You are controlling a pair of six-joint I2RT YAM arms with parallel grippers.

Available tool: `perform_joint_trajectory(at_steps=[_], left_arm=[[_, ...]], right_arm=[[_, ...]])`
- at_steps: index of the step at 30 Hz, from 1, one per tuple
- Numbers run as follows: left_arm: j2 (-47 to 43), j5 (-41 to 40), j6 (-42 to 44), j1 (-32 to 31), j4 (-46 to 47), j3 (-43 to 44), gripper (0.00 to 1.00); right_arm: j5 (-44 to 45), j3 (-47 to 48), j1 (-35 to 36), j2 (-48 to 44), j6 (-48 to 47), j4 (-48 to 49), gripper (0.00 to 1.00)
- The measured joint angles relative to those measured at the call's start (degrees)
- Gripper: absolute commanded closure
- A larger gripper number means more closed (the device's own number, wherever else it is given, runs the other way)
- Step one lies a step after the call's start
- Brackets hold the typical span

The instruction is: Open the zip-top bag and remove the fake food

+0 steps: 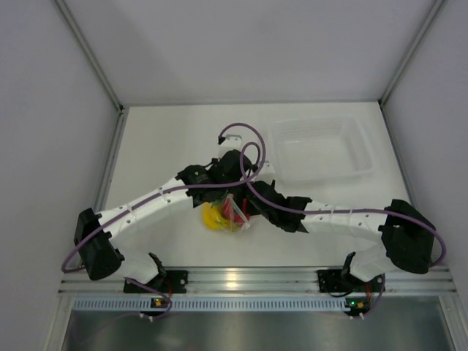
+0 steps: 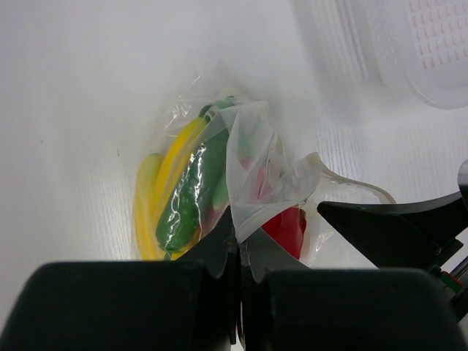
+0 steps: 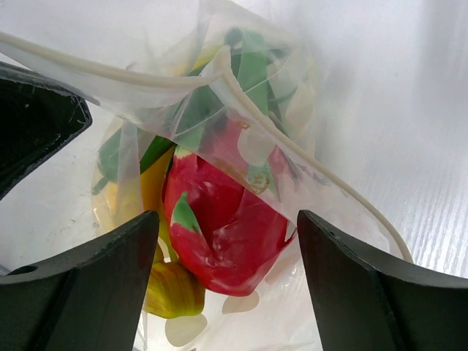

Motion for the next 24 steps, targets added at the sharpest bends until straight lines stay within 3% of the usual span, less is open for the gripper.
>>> perform_joint_trajectory(at_steps=[11, 15, 24], left_arm=[[-0.1, 0.5, 0.3, 0.0, 0.3, -1.6, 1.0], [-0.2, 0.3, 0.3, 0.1, 0.1, -1.9, 1.0], [-1.1, -0.5, 0.5, 0.3, -0.6, -2.3, 1.0]], right_arm=[[-5.2, -3.2, 0.0, 1.2, -1.3, 8.1, 0.38], [-5.5, -3.4, 0.0, 1.9, -1.2, 9.2, 0.3], [-1.6, -0.5, 0.0, 7.4, 0.7, 7.9, 0.22]])
